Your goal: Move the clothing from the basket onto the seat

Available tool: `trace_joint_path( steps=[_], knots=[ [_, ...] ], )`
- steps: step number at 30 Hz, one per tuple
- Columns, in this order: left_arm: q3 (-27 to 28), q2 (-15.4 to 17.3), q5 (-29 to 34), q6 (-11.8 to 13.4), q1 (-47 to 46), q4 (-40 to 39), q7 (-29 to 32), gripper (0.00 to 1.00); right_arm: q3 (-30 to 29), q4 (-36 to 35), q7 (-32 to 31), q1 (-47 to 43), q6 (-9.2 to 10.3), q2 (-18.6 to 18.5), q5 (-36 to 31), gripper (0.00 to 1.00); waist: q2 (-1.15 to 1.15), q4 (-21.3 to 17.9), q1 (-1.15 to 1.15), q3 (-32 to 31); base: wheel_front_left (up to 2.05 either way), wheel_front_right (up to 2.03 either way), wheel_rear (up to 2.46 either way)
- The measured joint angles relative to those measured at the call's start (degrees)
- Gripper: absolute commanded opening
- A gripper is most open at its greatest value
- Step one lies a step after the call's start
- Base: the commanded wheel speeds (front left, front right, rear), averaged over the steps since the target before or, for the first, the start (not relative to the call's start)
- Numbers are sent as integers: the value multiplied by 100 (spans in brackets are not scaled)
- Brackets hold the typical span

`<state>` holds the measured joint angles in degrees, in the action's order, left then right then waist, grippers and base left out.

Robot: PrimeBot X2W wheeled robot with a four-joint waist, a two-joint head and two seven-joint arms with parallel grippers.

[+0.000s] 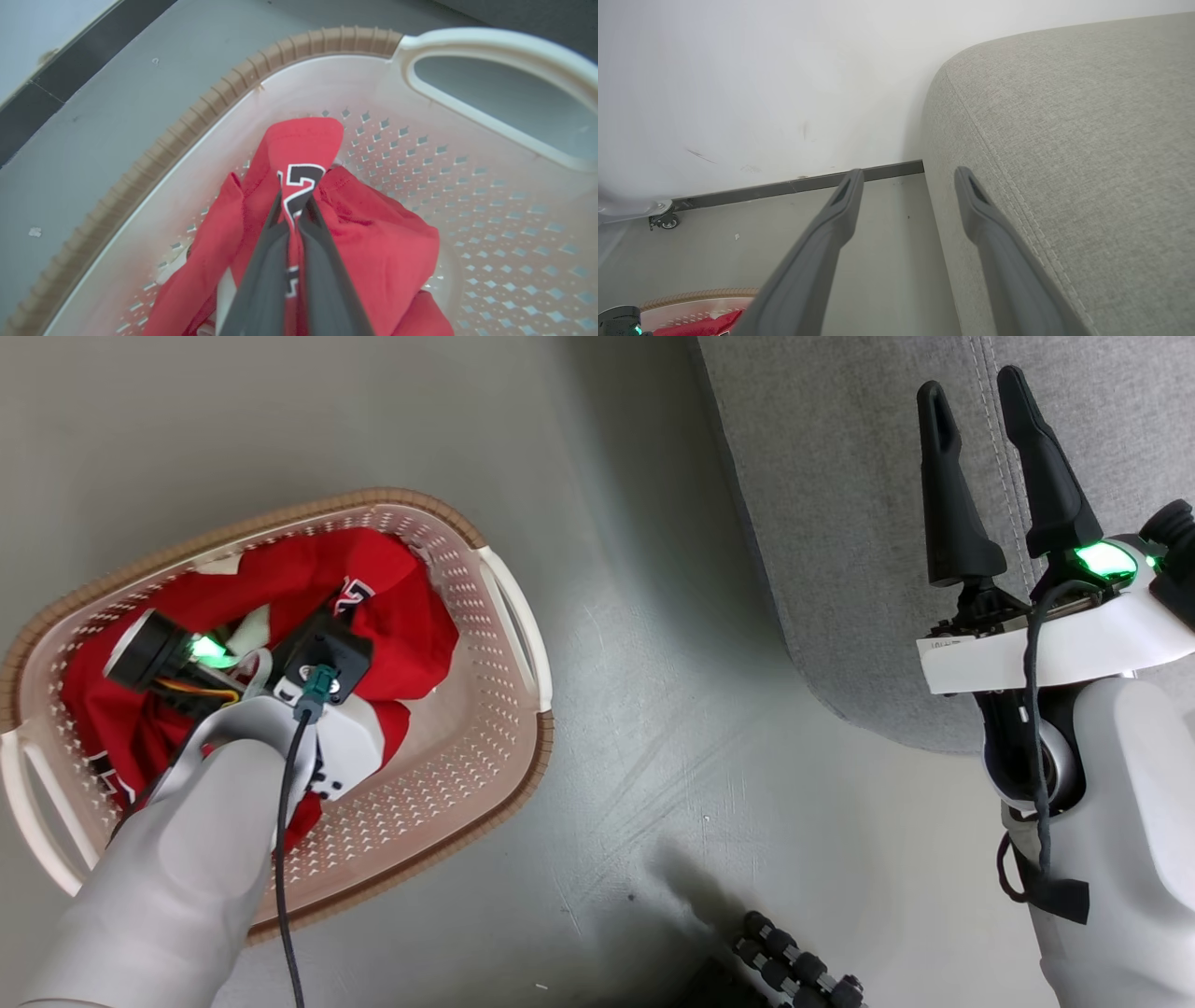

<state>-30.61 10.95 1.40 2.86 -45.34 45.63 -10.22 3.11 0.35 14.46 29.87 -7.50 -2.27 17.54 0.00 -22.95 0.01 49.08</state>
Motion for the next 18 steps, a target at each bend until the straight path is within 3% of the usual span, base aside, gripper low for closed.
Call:
trace_joint_path(
  steps=[18],
  knots=[
    [311,-171,-600,-222,-57,-1070,-121,0,-44,355,0,-4,0,-4,-423,100,0,409,0,-563,0,0,0]
  ],
)
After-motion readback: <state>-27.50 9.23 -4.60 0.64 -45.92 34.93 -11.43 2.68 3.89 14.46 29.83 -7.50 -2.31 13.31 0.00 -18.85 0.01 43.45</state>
